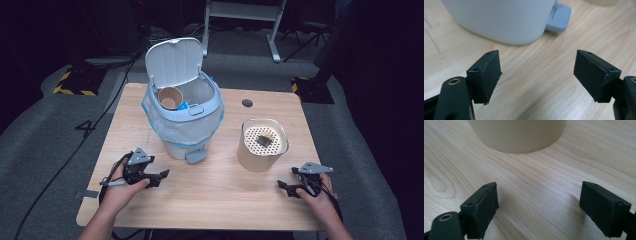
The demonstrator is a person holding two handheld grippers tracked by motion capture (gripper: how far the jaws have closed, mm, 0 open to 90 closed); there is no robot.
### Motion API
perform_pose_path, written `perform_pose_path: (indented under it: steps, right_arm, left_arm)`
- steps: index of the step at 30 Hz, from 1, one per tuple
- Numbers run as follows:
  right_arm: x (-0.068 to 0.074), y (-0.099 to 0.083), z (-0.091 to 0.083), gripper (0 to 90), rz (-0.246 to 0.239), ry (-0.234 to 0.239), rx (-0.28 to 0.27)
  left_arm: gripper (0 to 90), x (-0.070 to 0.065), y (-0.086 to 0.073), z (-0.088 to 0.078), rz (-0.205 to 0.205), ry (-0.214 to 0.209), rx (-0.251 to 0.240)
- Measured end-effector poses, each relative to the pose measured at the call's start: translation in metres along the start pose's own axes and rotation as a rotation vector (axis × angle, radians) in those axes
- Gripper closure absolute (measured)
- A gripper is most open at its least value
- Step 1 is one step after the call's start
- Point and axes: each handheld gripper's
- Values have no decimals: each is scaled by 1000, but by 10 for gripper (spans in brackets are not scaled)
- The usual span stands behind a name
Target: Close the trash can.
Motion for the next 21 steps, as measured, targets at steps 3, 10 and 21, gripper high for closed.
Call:
perform_pose_path:
  steps: [3, 10, 21]
  right_arm:
    - [0, 0, 0, 151, 1, 0, 0]
    - [0, 0, 0, 150, 4, -2, 0]
    - [0, 0, 0, 150, 4, -2, 0]
  left_arm:
    - [223, 3, 6, -10, 12, 4, -13]
    - [281, 11, 23, -31, 66, -45, -34]
    - [280, 31, 52, -70, 76, -28, -132]
Point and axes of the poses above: each handheld gripper's, and its own axes: z roughly forward along the jaws, y roughly out of its top, x roughly to its left, and after that the axes turned 13 degrees about z, right-handed
